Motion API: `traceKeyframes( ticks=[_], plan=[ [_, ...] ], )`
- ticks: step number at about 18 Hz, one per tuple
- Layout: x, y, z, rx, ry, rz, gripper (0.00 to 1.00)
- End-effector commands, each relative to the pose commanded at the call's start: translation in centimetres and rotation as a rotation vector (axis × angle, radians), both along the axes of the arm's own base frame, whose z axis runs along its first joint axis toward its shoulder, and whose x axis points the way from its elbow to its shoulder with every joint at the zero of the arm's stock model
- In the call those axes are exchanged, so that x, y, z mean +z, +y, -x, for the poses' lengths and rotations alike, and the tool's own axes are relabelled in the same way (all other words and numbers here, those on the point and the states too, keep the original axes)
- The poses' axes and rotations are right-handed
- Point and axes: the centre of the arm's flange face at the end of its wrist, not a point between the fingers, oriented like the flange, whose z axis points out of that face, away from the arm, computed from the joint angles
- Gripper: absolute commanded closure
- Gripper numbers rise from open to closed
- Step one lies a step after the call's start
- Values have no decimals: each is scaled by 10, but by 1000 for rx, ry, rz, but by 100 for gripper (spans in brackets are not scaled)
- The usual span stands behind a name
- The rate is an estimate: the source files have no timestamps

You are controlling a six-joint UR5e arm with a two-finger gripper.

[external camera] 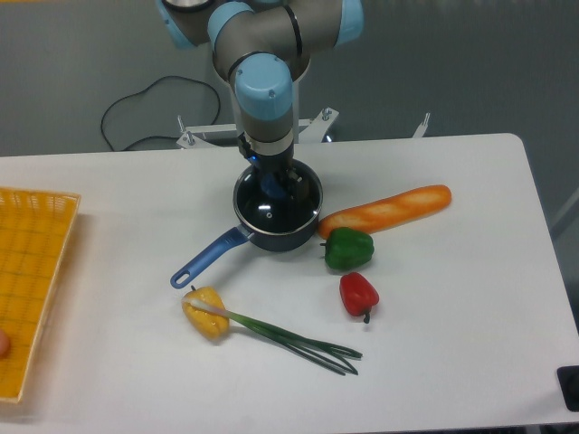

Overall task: Open the lid
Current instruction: 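Close the gripper around the blue lid knob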

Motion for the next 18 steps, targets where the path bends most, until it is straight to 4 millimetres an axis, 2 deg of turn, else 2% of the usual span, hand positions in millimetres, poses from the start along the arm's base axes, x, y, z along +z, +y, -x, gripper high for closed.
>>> traceKeyframes(
  ticks=[6, 12, 18],
  plan=[
    [0, 5, 6, 36, 4, 4, 53],
    [9, 14, 10, 27, 9, 1, 53],
    [33, 24, 24, 26, 1, -2, 53]
  ],
)
